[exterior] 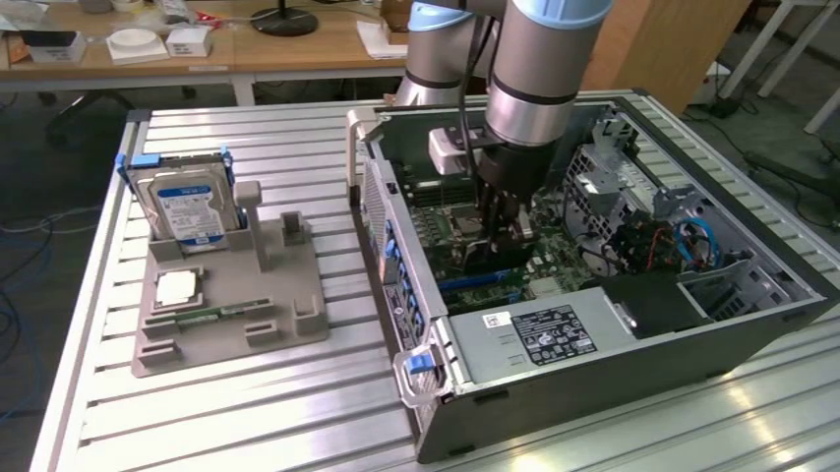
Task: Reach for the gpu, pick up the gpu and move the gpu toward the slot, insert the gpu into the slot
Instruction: 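Insert the gpu into the slot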
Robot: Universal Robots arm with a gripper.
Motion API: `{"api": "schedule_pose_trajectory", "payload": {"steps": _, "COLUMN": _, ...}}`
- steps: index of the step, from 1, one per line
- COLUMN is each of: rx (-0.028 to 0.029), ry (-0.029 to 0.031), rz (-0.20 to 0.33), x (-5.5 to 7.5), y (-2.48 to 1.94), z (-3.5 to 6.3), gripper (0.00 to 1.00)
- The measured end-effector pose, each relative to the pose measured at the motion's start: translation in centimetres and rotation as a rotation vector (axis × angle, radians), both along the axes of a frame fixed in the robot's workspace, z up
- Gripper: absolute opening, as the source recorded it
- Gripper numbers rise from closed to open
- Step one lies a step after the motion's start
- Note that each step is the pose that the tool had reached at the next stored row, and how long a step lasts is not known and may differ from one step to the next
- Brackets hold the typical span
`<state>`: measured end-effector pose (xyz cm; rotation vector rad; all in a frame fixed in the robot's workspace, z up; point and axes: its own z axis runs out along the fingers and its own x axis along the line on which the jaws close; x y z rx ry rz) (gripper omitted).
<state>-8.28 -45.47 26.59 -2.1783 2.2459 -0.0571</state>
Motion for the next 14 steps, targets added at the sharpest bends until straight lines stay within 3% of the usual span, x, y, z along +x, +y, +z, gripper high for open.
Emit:
{"api": "schedule_pose_trajectory", "payload": {"steps": 4, "rx": 0.0, "ry": 0.0, "rz": 0.0, "x": -0.03, "y": -0.22, "z": 0.0, "gripper": 0.26}}
{"api": "schedule_pose_trajectory", "payload": {"steps": 14, "rx": -0.0002, "ry": 0.0, "rz": 0.001, "x": -0.4, "y": -0.23, "z": -0.02, "gripper": 0.26}}
